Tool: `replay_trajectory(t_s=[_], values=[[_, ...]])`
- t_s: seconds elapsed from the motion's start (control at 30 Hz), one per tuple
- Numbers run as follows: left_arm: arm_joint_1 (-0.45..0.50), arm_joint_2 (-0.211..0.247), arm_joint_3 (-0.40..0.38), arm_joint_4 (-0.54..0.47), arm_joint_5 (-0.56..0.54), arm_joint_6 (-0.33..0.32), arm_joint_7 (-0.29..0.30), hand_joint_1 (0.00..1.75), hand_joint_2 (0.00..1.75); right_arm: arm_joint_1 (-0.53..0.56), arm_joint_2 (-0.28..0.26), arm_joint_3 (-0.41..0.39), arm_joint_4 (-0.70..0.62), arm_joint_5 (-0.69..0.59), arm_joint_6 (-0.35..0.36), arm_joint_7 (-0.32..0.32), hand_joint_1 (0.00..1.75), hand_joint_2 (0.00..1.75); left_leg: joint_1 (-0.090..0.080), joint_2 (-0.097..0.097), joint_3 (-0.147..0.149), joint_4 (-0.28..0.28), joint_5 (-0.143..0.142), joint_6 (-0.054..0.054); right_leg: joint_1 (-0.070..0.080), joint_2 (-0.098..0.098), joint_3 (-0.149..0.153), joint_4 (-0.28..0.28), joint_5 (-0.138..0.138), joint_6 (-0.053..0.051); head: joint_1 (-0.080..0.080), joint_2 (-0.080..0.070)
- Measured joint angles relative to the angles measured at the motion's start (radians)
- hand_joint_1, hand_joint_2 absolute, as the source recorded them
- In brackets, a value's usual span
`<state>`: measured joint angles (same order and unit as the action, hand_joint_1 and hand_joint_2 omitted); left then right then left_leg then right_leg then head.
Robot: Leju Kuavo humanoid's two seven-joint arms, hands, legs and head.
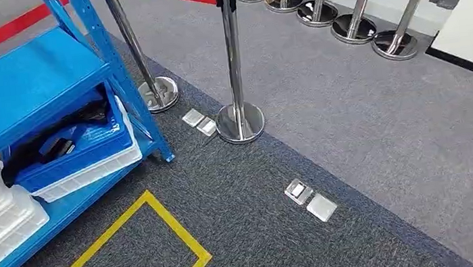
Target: Take the parts from the cabinet and place them on the table.
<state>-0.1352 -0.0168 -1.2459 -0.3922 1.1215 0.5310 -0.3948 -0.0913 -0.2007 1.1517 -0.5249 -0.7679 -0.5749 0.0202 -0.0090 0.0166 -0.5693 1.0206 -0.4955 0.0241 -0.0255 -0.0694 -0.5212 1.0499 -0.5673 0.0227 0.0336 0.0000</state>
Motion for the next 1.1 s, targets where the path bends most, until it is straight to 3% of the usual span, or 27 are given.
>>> replay_trajectory(t_s=[0.03,0.07,0.13,0.17,0.2,0.23,0.27,0.3,0.33,0.37,0.47,0.5,0.53,0.57,0.63,0.67,0.7,0.73,0.8,0.83,0.87,0.97,1.0,1.03,1.07,1.1], values=[[-0.003,0.0,0.0,0.0,0.0,0.0,0.001,0.0,0.0,-0.001,0.0,0.0,0.0,0.0,0.0,0.0,0.0,1.75,-0.002,-0.006,0.006,-0.007,0.002,0.006,0.003,0.035,-0.012,0.03,-0.021,0.0,0.0,0.0],[-0.006,0.0,0.0,0.0,0.001,0.0,0.002,0.0,0.0,0.0,0.0,0.0,0.0,0.0,0.0,0.0,0.0,1.75,-0.001,-0.009,0.005,-0.007,0.003,0.014,0.003,0.053,-0.046,0.095,-0.06,-0.002,0.002,0.0],[-0.007,-0.003,0.0,0.0,0.001,0.0,0.003,0.0,0.0,0.003,0.0,0.0,0.0,0.0,0.001,0.004,0.0,1.75,-0.002,-0.024,0.006,-0.007,0.001,0.017,0.003,0.064,-0.123,0.242,-0.119,0.002,0.007,0.0],[-0.006,-0.003,0.0,0.0,0.002,0.0,0.003,0.0,0.0,0.006,0.0,0.0,0.0,0.0,0.002,0.005,0.0,1.75,-0.002,-0.033,0.006,-0.006,0.0,0.017,0.003,0.064,-0.149,0.283,-0.122,0.004,0.008,0.0],[-0.005,-0.003,0.001,0.0,0.004,0.0,0.003,0.0,0.0,0.008,0.0,0.0,0.001,0.0,0.002,0.006,0.0,1.75,-0.001,-0.044,0.007,-0.005,0.0,0.017,0.002,0.064,-0.152,0.274,-0.098,0.005,0.009,0.0],[-0.005,-0.003,0.001,0.0,0.006,0.0,0.003,0.0,0.0,0.009,-0.002,0.0,0.002,0.0,0.002,0.006,0.0,1.75,0.001,-0.054,0.008,-0.002,-0.002,0.014,0.001,0.065,-0.135,0.224,-0.055,0.007,0.01,0.0],[-0.005,-0.003,0.001,0.0,0.007,0.0,0.003,0.0,0.0,0.008,-0.003,0.0,0.002,0.0,0.002,0.006,0.0,1.75,0.002,-0.064,0.009,0.003,-0.006,0.009,-0.001,0.069,-0.103,0.146,-0.005,0.008,0.011,0.0],[-0.005,-0.003,0.001,0.0,0.007,0.0,0.003,0.0,0.0,0.007,-0.003,0.0,0.002,0.001,0.002,0.006,0.0,1.75,0.005,-0.072,0.008,0.013,-0.013,0.003,-0.005,0.088,-0.066,0.056,0.043,0.011,0.012,0.0],[-0.005,-0.003,0.001,0.0,0.008,0.0,0.003,0.0,0.0,0.007,-0.003,0.0,0.003,0.001,0.002,0.006,0.0,1.75,0.004,-0.079,0.002,0.022,-0.02,-0.006,-0.009,0.126,-0.051,0.026,0.028,0.013,0.015,0.0],[-0.007,-0.003,0.001,0.0,0.008,0.0,0.003,0.0,0.0,0.007,-0.003,0.0,0.003,0.0,0.002,0.007,0.0,1.75,0.001,-0.089,-0.005,0.037,-0.026,-0.011,-0.007,0.124,-0.052,0.013,0.031,0.002,0.016,0.0],[-0.003,-0.003,0.001,0.0,0.009,0.0,0.003,0.0,0.0,0.009,-0.002,0.0,0.003,-0.002,0.002,0.008,0.0,1.75,0.003,-0.104,-0.007,0.029,-0.02,-0.022,0.0,0.101,-0.051,0.015,0.032,-0.01,0.013,0.0],[-0.003,-0.003,0.001,0.0,0.009,0.001,0.003,0.0,0.0,0.008,-0.001,0.0,0.003,-0.002,0.002,0.008,0.0,1.75,0.004,-0.1,-0.007,0.037,-0.027,-0.026,-0.007,0.089,-0.049,0.009,0.036,-0.017,0.012,0.0],[-0.003,-0.003,0.001,0.0,0.009,0.001,0.003,0.0,0.0,0.007,-0.002,0.0,0.003,-0.002,0.001,0.008,0.0,1.75,0.0,-0.066,-0.013,0.061,-0.044,-0.033,-0.007,0.085,-0.047,0.007,0.036,-0.02,0.008,0.0],[-0.005,-0.003,0.001,0.0,0.009,0.001,0.003,0.0,0.0,0.007,-0.002,0.0,0.003,-0.002,0.0,0.008,0.0,1.75,0.003,-0.046,-0.042,0.119,-0.078,-0.04,-0.006,0.074,-0.045,0.006,0.035,-0.024,-0.002,0.0],[-0.005,-0.003,0.001,0.0,0.009,0.001,0.003,0.0,0.0,0.009,-0.003,0.0,0.004,-0.003,0.0,0.008,0.0,1.75,0.009,-0.032,-0.119,0.273,-0.144,-0.049,-0.003,0.053,-0.044,0.006,0.031,-0.03,-0.002,0.0],[-0.003,-0.003,0.001,0.0,0.009,0.001,0.003,0.0,0.0,0.01,-0.003,0.0,0.004,-0.003,0.0,0.008,0.0,1.75,0.011,-0.03,-0.141,0.313,-0.154,-0.05,-0.003,0.046,-0.044,0.006,0.03,-0.03,-0.002,0.0],[0.0,-0.003,0.001,0.0,0.009,0.001,0.003,0.0,0.0,0.01,-0.003,0.0,0.005,-0.004,-0.001,0.008,0.0,1.75,0.012,-0.028,-0.155,0.334,-0.147,-0.05,-0.002,0.036,-0.042,0.006,0.028,-0.03,-0.002,0.0],[0.0,-0.003,0.001,0.0,0.009,0.001,0.003,0.0,0.0,0.01,-0.003,0.0,0.005,-0.007,-0.002,0.008,0.0,1.75,0.012,-0.026,-0.141,0.301,-0.117,-0.048,-0.002,0.028,-0.039,0.006,0.025,-0.029,-0.002,0.0],[-0.001,-0.003,0.001,0.0,0.008,0.001,0.003,0.0,0.0,0.01,-0.003,0.0,0.005,-0.011,-0.005,0.008,0.0,1.75,0.01,-0.015,-0.061,0.133,-0.024,-0.037,-0.002,0.013,-0.027,0.006,0.018,-0.025,-0.002,0.0],[-0.001,-0.003,0.001,0.0,0.008,0.001,0.003,0.0,0.0,0.01,-0.003,0.0,0.005,-0.014,-0.006,0.007,0.0,1.75,0.007,0.009,-0.027,0.052,0.002,-0.03,-0.002,0.007,-0.021,0.005,0.014,-0.022,-0.003,0.0],[-0.003,-0.003,0.001,0.0,0.008,0.001,0.003,0.0,0.0,0.01,-0.003,0.0,0.005,-0.015,-0.008,0.007,0.0,1.75,-0.004,0.039,-0.019,0.041,-0.015,-0.025,0.003,0.0,-0.018,0.005,0.011,-0.016,-0.001,0.0],[0.0,-0.003,0.001,0.0,0.008,0.001,0.004,0.0,0.0,0.009,-0.003,0.0,0.005,-0.016,-0.013,0.006,0.0,1.75,-0.01,0.015,-0.022,0.033,-0.013,-0.016,0.001,-0.019,-0.007,-0.007,0.01,-0.006,-0.001,0.0],[-0.001,-0.003,0.001,0.0,0.008,0.001,0.005,0.0,0.0,0.009,-0.003,0.0,0.005,-0.017,-0.013,0.006,0.0,1.75,-0.006,0.006,-0.014,0.019,-0.008,-0.007,0.003,-0.026,0.001,-0.011,0.007,0.003,-0.001,0.0],[-0.001,-0.003,0.001,0.0,0.008,0.001,0.005,0.0,0.0,0.008,-0.003,0.0,0.005,-0.017,-0.014,0.005,0.0,1.75,0.001,0.002,-0.004,0.005,-0.001,-0.001,-0.002,0.006,0.003,0.003,-0.005,0.006,0.001,0.0],[-0.003,-0.003,0.001,0.0,0.009,0.001,0.006,0.0,0.0,0.008,-0.003,0.0,0.005,-0.017,-0.017,0.004,0.0,1.75,0.001,-0.003,-0.001,0.001,0.0,0.006,-0.001,0.034,-0.014,0.037,-0.029,0.004,0.001,0.0],[-0.005,-0.003,0.001,0.0,0.009,0.001,0.006,0.0,0.0,0.009,-0.003,0.0,0.005,-0.017,-0.017,0.004,0.0,1.75,0.002,-0.01,-0.002,0.001,0.0,0.012,0.0,0.051,-0.051,0.107,-0.067,0.002,0.004,0.0]])
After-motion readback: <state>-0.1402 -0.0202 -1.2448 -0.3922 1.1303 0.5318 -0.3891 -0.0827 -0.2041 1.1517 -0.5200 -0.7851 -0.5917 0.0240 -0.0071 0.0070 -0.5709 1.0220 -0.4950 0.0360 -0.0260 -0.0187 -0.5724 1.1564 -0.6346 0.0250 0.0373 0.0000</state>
